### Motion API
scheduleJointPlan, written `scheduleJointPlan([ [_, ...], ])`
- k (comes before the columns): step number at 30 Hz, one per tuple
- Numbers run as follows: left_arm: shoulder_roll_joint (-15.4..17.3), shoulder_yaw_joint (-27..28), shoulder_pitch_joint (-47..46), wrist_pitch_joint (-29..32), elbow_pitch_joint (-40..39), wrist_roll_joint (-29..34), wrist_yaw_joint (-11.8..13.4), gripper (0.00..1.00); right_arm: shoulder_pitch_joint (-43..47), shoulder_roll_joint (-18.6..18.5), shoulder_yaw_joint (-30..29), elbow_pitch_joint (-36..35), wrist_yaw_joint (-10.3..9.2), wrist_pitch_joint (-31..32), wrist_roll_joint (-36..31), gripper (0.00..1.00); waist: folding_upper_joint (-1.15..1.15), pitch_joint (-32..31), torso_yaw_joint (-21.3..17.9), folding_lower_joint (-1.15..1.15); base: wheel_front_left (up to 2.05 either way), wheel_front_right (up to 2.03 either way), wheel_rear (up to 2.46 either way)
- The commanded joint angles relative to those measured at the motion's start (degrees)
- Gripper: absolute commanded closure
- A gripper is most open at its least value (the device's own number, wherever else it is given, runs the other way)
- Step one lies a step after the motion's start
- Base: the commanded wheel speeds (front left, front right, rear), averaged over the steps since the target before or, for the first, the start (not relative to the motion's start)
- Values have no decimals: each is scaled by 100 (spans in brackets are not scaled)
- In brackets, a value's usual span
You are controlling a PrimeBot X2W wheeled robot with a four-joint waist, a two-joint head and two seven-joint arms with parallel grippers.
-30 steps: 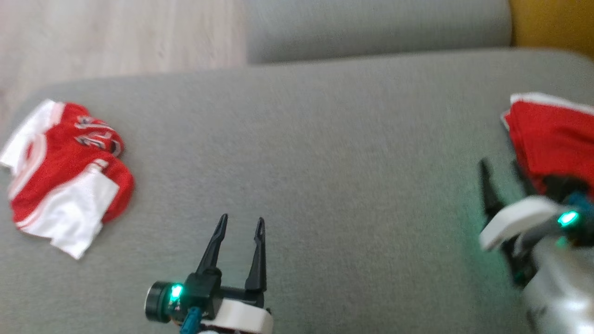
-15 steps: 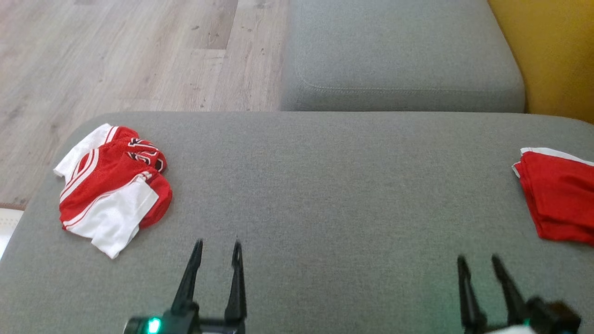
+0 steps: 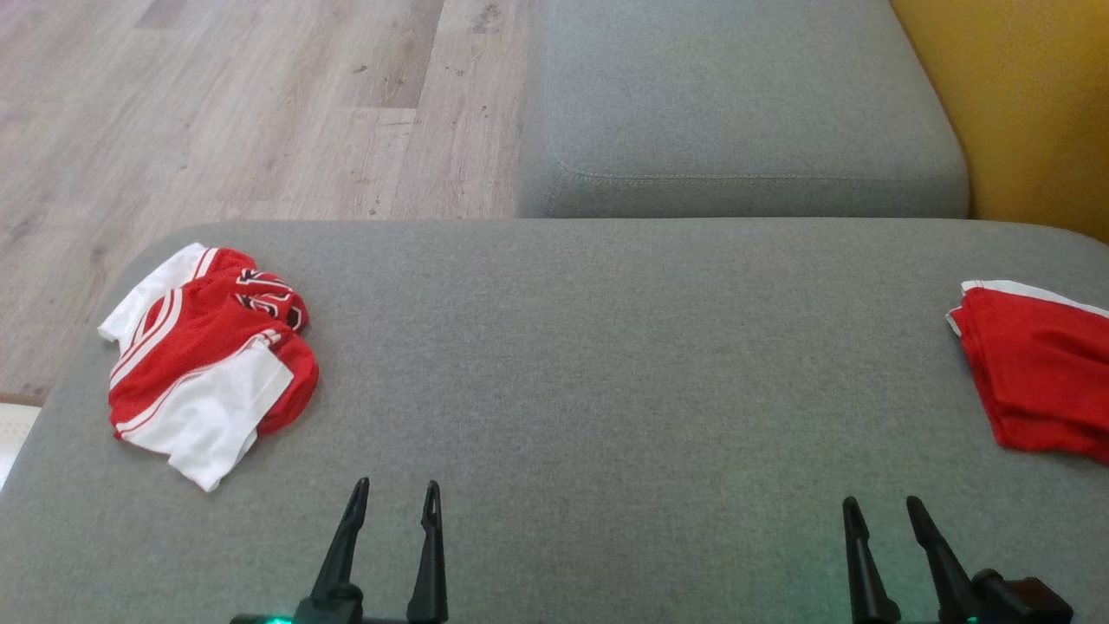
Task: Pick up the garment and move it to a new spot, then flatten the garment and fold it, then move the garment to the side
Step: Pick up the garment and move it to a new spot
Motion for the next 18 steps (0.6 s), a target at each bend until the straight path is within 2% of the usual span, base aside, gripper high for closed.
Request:
scheduleJointPlan([
  [1,-15,192,-270,-54,-160,43,-29,0,-310,-45,134,-192,-5,-62,-19,0,0,-2,-4,0,0,0,0],
  [9,-15,231,-279,-54,-105,64,-61,0,-268,-43,209,-195,-5,-62,56,0,0,-15,8,0,0,0,0],
  [14,-15,276,-314,-54,-109,71,-34,0,-252,-43,216,-178,-5,-62,111,0,0,49,233,0,0,0,0],
  [18,-15,347,-358,-54,-139,89,-1,0,-301,-43,300,-167,-5,-62,146,0,0,127,576,0,0,0,0],
])
